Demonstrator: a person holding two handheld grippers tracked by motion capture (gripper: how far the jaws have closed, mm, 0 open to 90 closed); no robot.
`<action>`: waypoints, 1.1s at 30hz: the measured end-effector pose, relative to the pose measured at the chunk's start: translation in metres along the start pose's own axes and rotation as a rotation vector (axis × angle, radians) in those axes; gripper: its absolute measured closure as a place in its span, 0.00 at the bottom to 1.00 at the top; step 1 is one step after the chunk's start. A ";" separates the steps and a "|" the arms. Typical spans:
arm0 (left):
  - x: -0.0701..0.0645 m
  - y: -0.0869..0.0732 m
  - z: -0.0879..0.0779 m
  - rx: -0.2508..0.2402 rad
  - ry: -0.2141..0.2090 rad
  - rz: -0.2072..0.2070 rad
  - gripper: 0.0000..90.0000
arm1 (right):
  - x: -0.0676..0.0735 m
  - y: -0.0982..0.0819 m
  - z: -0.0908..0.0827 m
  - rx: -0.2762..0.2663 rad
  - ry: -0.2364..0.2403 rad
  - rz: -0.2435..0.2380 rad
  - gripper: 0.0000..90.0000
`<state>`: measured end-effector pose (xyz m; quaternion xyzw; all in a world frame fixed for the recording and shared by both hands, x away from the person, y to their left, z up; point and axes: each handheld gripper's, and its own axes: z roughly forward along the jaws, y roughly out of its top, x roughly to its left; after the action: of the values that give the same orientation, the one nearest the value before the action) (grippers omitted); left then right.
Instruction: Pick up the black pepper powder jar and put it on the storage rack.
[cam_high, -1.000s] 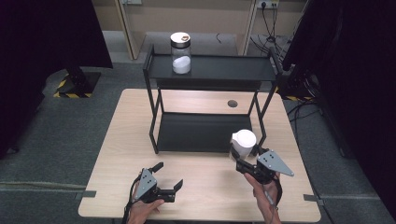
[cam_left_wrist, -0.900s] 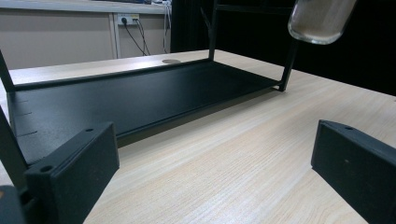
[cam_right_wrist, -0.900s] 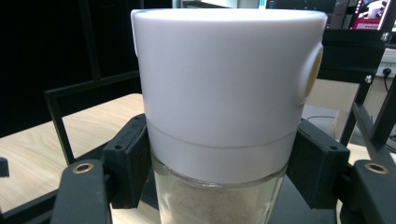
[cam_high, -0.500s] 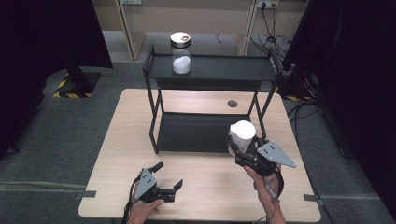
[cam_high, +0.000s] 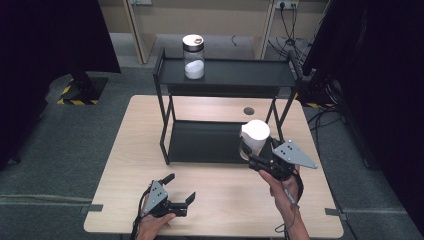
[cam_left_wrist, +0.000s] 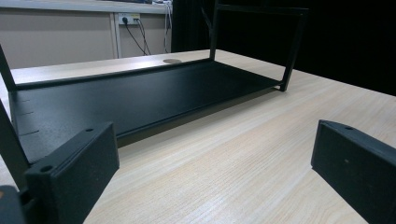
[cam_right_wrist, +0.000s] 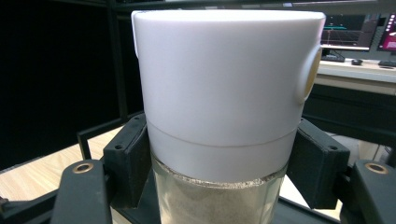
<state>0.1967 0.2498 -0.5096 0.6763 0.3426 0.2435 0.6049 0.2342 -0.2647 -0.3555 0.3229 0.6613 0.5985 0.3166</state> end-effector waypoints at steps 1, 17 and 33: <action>0.000 0.000 0.000 0.000 0.000 0.000 0.00 | -0.001 0.003 0.001 0.000 0.005 0.002 0.34; 0.001 0.000 0.000 -0.001 0.003 -0.007 0.00 | -0.008 0.046 0.015 -0.009 0.047 -0.009 0.34; 0.001 0.000 0.000 -0.002 0.003 -0.007 0.00 | -0.012 0.094 0.034 -0.013 0.088 0.002 0.34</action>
<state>0.1973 0.2508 -0.5096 0.6742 0.3457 0.2425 0.6059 0.2736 -0.2475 -0.2645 0.2947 0.6704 0.6166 0.2889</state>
